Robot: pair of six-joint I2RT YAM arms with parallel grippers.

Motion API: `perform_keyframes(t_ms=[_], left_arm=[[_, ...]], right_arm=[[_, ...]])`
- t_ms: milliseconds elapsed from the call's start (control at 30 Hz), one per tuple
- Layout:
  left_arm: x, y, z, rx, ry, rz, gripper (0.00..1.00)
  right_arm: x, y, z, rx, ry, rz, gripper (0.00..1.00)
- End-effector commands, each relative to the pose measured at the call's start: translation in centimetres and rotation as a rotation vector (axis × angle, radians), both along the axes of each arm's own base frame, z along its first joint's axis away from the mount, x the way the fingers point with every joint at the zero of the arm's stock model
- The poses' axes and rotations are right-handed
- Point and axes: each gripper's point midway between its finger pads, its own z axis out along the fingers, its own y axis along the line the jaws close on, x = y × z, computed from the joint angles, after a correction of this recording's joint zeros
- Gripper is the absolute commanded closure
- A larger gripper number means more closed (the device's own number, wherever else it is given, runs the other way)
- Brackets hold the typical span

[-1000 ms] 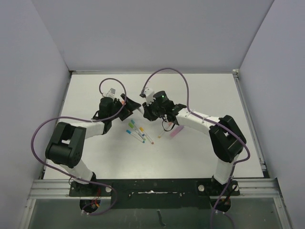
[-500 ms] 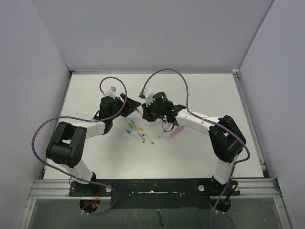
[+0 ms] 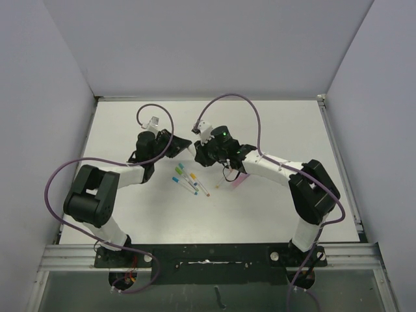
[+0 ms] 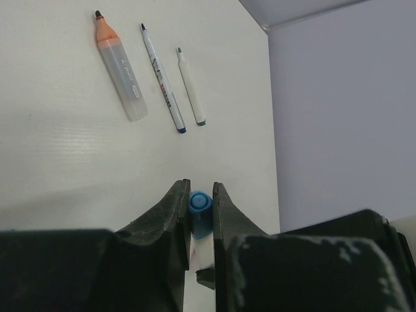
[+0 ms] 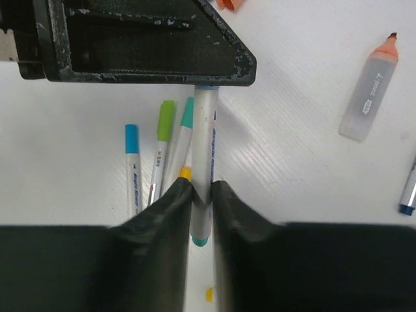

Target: Open the pen caps

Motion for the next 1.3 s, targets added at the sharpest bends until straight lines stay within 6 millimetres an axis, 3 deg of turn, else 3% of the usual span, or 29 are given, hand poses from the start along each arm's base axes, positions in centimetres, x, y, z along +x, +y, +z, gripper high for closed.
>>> perform_keyframes(t_ms=[0,33,67,267,567,767,967,1033,1100,1167,1267], left_arm=[[0.2,-0.8,1.5,-0.018,-0.072,-0.033,1.0],[0.2,-0.9,1.7,-0.02,-0.076,-0.038,1.0],[0.1,-1.0,2.0,-0.022,-0.081,-0.043,1.0],[-0.5,-2.3,3.1,-0.028,-0.107,-0.078,1.0],[-1.0,-3.6,3.7,-0.027,-0.122,-0.105,1.0],[-1.1,-3.8,4.2,-0.036,-0.137,-0.109,1.0],[-1.2,-3.9,4.5,-0.039,-0.148,-0.111,1.0],[-1.2,-4.0,4.5,-0.037,-0.147,-0.112,1.0],[-1.2,-3.9,4.4,-0.032,-0.146,-0.11,1.0],[-1.1,-3.8,4.0,-0.018,-0.139,-0.103,1.0],[0.6,-2.4,4.9,0.022,-0.168,-0.056,1.0]], right_arm=[[0.4,1.0,4.4,0.099,-0.09,0.014,0.6],[0.5,1.1,4.3,0.097,-0.086,0.016,0.46],[0.5,1.1,4.3,0.094,-0.083,0.015,0.41],[1.0,1.5,3.8,0.089,-0.071,0.014,0.4],[1.5,1.8,3.5,0.101,-0.053,0.013,0.63],[1.7,1.7,3.1,0.103,-0.038,0.008,0.72],[1.7,1.7,2.5,0.105,-0.019,0.008,0.75],[1.7,1.7,2.5,0.109,-0.02,0.007,0.82],[1.9,1.5,2.5,0.108,-0.019,0.003,0.98],[1.9,1.3,2.3,0.102,-0.01,-0.001,1.0],[1.7,0.5,2.2,0.088,0.005,-0.01,1.0]])
